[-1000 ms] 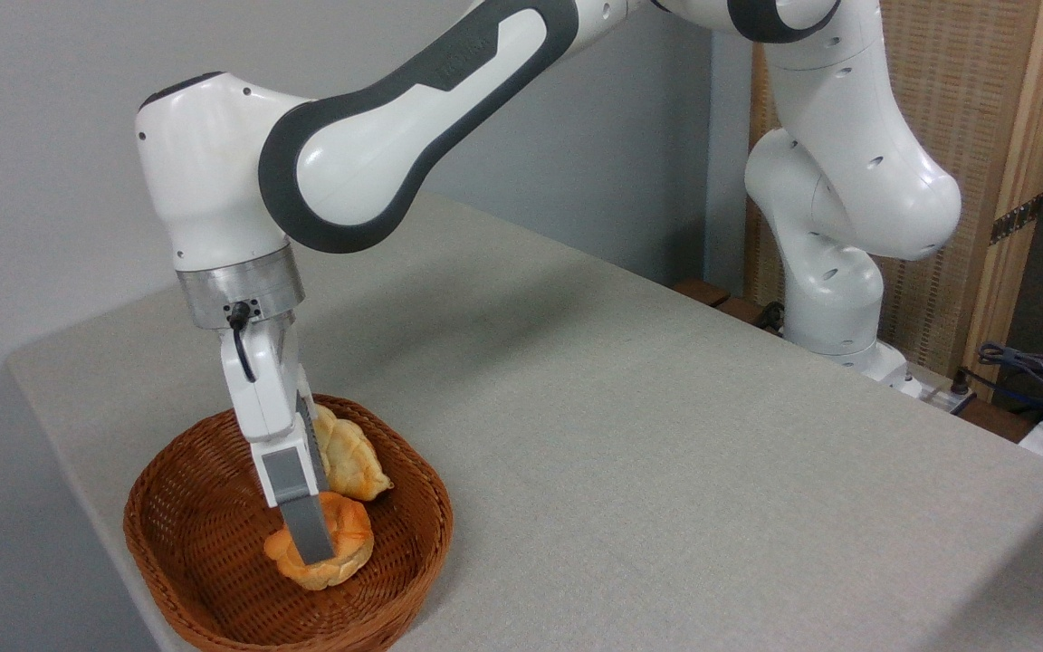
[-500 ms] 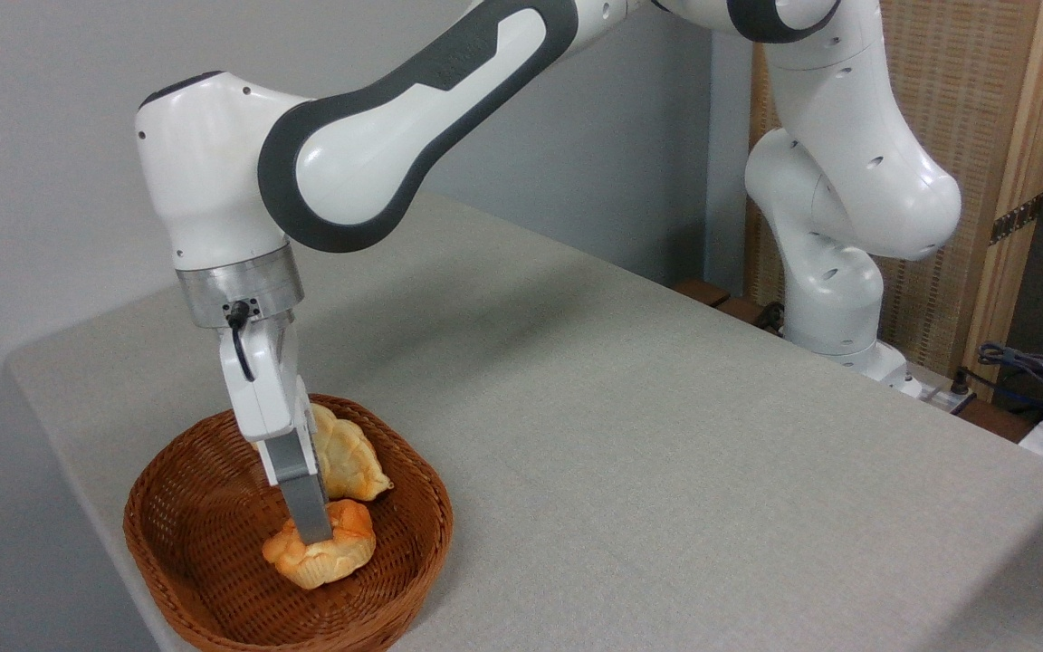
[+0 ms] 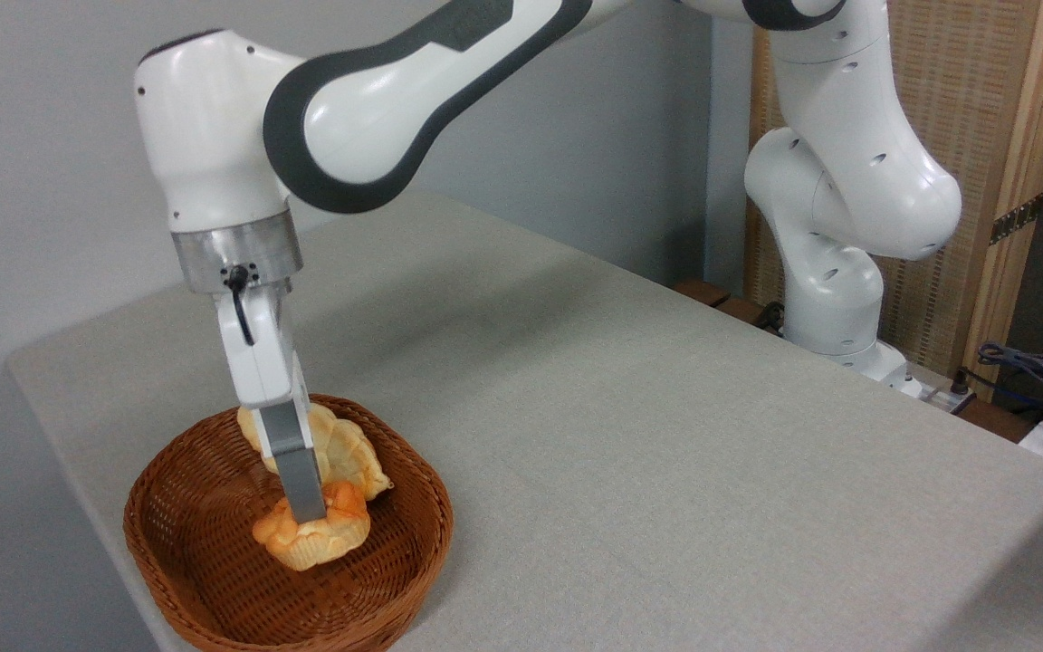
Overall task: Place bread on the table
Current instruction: 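Lift the orange bun out of the basket and carry it beside the basket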
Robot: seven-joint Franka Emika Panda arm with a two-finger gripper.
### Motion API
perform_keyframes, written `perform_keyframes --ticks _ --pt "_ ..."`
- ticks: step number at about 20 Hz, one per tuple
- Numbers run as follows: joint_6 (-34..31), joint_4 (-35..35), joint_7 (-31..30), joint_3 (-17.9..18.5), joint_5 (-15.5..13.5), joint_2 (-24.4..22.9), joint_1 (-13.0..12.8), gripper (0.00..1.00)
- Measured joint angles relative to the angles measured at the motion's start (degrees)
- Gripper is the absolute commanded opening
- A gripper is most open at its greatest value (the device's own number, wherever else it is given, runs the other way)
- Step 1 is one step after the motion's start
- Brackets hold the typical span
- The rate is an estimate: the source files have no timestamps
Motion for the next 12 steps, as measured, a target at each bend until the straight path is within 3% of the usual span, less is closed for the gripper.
perform_keyframes --ticks 3,8,11,12 --pt "-2.1 0.1 -0.1 0.4 -3.2 -2.3 1.0 0.11" --pt "-9.8 0.2 0.2 0.6 -13.2 -8.3 6.8 0.17" --pt "-15.0 -0.1 0.3 0.7 -16.4 -10.2 8.5 0.3" --pt "-16.3 -0.5 0.3 0.7 -16.7 -10.4 8.6 0.4"
